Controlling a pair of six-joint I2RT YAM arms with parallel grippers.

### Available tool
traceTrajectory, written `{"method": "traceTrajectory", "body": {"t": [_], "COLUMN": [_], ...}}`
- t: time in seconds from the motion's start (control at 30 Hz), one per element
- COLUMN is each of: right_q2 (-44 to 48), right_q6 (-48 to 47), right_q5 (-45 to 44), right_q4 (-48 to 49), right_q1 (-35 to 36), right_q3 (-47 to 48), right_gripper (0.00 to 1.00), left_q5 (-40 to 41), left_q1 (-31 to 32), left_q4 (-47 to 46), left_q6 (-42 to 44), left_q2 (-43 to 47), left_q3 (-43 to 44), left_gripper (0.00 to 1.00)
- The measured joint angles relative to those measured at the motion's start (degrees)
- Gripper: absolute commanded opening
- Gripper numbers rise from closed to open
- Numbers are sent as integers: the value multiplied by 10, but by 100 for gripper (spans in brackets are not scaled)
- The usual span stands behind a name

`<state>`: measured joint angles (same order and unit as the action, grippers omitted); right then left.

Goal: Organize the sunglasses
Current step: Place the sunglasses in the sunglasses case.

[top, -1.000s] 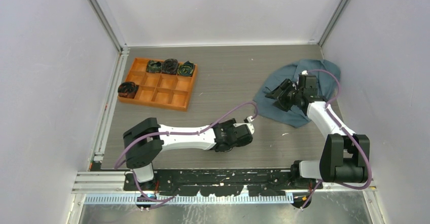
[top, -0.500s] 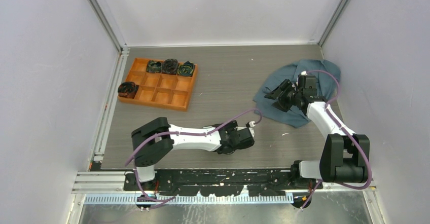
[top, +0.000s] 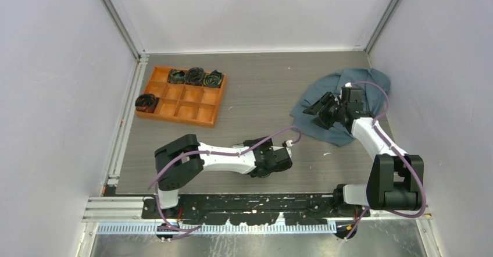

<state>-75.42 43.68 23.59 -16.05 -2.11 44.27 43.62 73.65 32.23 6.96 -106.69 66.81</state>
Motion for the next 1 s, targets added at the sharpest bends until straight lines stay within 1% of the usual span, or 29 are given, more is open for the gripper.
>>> {"method": "traceTrajectory", "body": {"t": [0.1, 0.23, 0.57, 0.67, 0.73, 0.8, 0.9, 1.0], "right_q2": [2, 3, 6, 6, 6, 6, 5, 5], "right_q6": [0, 0, -2, -9, -17, -31, -55, -86], "right_q5": [1, 4, 17, 20, 15, 2, -15, -31], "right_q4": [0, -1, -3, -13, -23, -38, -58, -74], "right_q1": [0, 0, 0, 7, 23, 65, 148, 219], "right_q3": [0, 0, 2, 7, 14, 27, 50, 66], "right_gripper": [60, 60, 61, 61, 61, 60, 59, 58], "left_q5": [1, -2, -37, -62, -85, -131, -215, -278], "left_q1": [0, 0, 0, -7, -16, -45, -139, -232], "left_q4": [9, 25, 69, 80, 87, 93, 96, 97], "left_q6": [0, -3, -19, -33, -49, -78, -140, -203], "left_q2": [1, 15, 66, 89, 111, 144, 208, 268], "left_q3": [6, 15, 55, 66, 70, 70, 68, 54], "left_gripper": [72, 77, 79, 78, 76, 73, 72, 70]}}
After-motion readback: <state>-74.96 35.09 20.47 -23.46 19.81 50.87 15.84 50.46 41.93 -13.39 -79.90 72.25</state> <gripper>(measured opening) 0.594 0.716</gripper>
